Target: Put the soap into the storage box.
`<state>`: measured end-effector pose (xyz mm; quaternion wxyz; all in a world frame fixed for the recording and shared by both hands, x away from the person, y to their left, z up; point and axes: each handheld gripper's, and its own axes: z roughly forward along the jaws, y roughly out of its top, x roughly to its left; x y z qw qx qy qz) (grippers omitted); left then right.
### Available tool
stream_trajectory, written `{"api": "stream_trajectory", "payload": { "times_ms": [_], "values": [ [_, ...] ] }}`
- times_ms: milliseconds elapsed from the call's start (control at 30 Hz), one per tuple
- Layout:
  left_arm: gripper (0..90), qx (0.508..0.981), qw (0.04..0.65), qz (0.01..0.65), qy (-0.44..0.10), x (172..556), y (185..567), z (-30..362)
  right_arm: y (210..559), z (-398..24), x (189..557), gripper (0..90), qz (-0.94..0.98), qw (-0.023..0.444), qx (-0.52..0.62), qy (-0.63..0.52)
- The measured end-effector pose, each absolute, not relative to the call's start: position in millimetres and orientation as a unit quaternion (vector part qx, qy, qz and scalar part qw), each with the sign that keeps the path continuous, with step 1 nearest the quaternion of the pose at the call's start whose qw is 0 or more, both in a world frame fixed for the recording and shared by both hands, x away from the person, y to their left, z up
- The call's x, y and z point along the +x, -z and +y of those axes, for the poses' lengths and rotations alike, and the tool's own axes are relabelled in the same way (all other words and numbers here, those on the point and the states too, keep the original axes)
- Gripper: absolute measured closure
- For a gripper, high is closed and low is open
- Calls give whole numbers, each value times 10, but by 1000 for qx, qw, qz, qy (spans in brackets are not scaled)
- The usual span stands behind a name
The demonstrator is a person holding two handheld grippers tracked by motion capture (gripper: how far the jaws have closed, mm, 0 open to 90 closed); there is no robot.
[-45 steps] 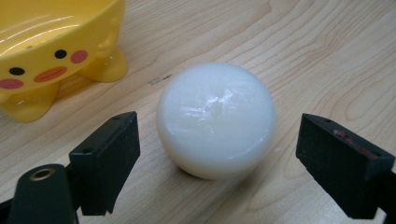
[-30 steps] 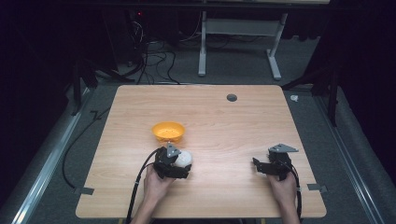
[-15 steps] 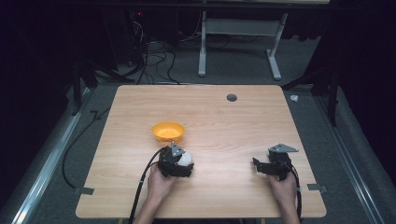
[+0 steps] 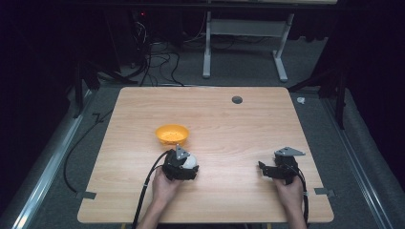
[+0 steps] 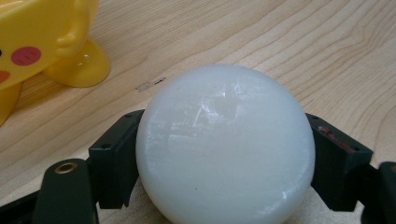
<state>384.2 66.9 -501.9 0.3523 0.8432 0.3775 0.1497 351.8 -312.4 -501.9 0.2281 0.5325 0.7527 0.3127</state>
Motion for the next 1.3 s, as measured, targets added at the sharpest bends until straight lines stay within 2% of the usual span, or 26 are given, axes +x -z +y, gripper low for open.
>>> {"api": "stream_trajectory", "payload": {
  "times_ms": [633,1300],
  "values": [
    [233,843,362,369,-145,3815,4982,676,5019,-3124,3518,225,753,228,532,-313],
    [233,841,369,368,-147,3755,4808,849,5018,-3125,3518,225,753,227,532,-313]
  ]
}}
